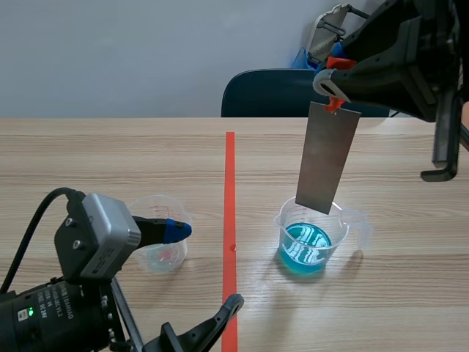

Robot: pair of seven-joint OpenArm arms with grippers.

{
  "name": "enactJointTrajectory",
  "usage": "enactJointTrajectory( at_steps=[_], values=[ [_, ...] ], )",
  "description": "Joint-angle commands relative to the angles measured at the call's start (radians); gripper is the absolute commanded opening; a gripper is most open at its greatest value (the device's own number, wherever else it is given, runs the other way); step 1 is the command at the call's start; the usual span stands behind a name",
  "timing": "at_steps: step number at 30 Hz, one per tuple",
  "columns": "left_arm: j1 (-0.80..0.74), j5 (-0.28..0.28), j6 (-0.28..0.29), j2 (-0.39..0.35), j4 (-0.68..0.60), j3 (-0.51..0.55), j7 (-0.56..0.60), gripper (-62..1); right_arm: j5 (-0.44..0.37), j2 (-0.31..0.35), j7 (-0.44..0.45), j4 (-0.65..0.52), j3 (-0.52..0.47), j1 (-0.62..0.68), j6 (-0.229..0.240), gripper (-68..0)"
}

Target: Do the redox reaction experiment

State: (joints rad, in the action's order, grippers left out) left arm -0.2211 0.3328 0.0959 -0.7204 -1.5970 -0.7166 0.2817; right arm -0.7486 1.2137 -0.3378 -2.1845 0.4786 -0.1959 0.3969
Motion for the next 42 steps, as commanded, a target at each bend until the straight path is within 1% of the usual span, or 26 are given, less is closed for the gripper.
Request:
enactJointTrajectory(
  at_steps=[1,20,23,29,34,37,42],
  values=[
    [0.003,0.0,-0.005,0.008,-0.013,0.006,0.017,0.8,0.0,0.005,0.015,-0.008,-0.015,-0.011,-0.006,-66.9],
    [0.003,0.0,-0.005,0.008,-0.013,0.006,0.017,0.8,0.0,0.005,0.016,-0.007,-0.015,-0.01,-0.006,-66.9],
    [0.003,0.0,-0.005,0.008,-0.013,0.006,0.017,0.8,0.016,0.005,0.021,-0.007,-0.014,0.006,-0.006,-66.9],
    [0.003,0.0,-0.005,0.008,-0.013,0.006,0.017,0.8,0.067,0.005,0.081,0.013,-0.014,0.051,-0.004,-66.9],
    [0.003,0.0,-0.005,0.008,-0.013,0.006,0.017,0.8,0.092,-0.004,0.146,0.063,-0.014,0.079,-0.002,-66.9],
    [0.003,0.0,-0.005,0.008,-0.013,0.006,0.017,0.8,0.122,-0.041,0.158,0.103,-0.013,0.085,0.04,-66.9],
    [0.003,0.0,-0.005,0.008,-0.013,0.006,0.017,0.8,0.156,-0.106,0.158,0.168,-0.013,0.086,0.079,-66.9]
  ],
)
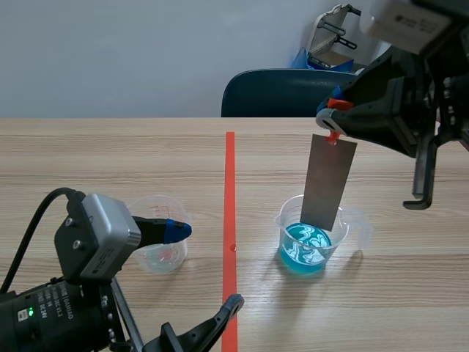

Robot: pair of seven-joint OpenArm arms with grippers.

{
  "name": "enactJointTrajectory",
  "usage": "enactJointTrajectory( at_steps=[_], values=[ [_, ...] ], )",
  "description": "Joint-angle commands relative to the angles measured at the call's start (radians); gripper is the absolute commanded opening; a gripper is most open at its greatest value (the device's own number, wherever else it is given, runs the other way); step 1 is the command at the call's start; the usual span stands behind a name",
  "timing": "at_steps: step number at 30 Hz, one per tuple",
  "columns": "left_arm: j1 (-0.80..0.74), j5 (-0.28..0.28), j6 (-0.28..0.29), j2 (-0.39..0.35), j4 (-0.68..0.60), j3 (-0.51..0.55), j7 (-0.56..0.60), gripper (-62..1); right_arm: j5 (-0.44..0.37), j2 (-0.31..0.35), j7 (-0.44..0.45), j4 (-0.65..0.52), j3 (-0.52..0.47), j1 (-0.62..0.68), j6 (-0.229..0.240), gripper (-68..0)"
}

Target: Do the redox reaction experiment

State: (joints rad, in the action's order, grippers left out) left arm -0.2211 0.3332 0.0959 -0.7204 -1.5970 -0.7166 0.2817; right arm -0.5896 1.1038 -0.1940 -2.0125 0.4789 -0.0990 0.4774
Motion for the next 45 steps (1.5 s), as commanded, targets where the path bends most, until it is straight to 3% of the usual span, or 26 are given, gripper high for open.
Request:
enactJointTrajectory(
  at_steps=[1,10,22,45],
  values=[
    [0.003,0.0,-0.005,0.008,-0.013,0.006,0.017,0.8,0.004,-0.006,0.016,0.006,-0.013,-0.008,0.003,-66.9],
    [0.003,0.0,-0.005,0.008,-0.013,0.006,0.017,0.8,0.097,-0.105,0.082,0.111,-0.012,0.039,0.048,-66.9],
    [0.003,0.0,-0.005,0.008,-0.013,0.006,0.017,0.8,0.293,-0.201,0.266,0.273,0.059,0.038,0.078,-66.9],
    [0.003,-0.001,-0.005,0.008,-0.013,0.006,0.018,0.8,0.318,-0.221,0.302,0.317,0.066,0.038,0.093,-66.9]
  ],
)
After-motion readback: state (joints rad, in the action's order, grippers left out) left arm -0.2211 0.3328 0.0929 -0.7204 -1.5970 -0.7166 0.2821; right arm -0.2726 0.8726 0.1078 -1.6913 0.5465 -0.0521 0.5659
